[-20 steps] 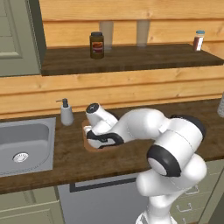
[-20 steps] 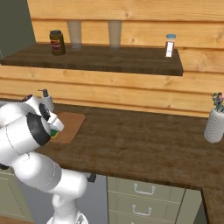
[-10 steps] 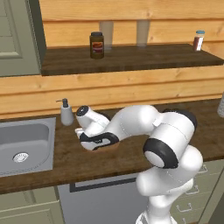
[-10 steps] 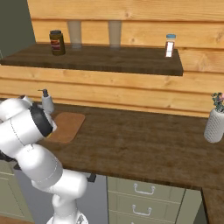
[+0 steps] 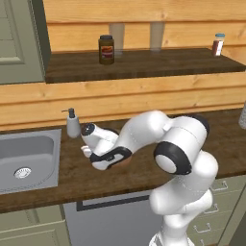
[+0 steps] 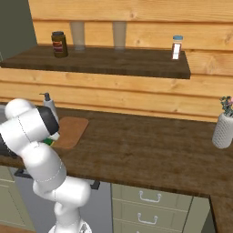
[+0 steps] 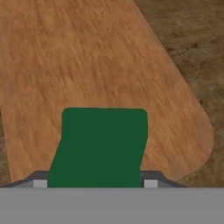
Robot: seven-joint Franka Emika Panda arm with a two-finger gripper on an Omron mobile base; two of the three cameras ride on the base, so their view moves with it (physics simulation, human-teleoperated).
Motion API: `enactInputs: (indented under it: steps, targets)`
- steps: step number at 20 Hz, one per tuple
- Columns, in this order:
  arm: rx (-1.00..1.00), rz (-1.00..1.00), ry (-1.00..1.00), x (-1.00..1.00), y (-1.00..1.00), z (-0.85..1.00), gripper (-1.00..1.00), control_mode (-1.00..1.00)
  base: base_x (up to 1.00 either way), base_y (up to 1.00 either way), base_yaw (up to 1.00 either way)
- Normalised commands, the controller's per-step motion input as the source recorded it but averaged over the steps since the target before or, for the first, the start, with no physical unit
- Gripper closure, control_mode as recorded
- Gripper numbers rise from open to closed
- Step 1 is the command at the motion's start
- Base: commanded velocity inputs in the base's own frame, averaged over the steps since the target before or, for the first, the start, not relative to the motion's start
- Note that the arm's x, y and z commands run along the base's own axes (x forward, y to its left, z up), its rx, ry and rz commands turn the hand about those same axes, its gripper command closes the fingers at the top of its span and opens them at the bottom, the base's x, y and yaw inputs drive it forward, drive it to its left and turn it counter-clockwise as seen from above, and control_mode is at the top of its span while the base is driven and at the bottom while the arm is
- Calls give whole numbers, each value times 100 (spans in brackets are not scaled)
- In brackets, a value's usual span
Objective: Pick up the sponge from the counter and clean the cutting board by briefly scrubbing or pressing down on the cutting board. Once finished, release the sponge.
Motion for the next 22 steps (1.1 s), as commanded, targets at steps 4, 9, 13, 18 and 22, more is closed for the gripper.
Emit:
enactInputs:
  steps: [4,9,13,18,22]
  targets:
    - [0,0,-1,18,0,-7,100,-100,0,0,0]
    - [0,0,1,25,0,0,100,-100,0,0,0]
    - [0,0,0,34,0,0,100,-100,0,0,0]
    - [-2,0,-5,26,0,-11,100,-100,0,0,0]
    - [-8,0,-20,11,8,-47,100,-100,0,0,0]
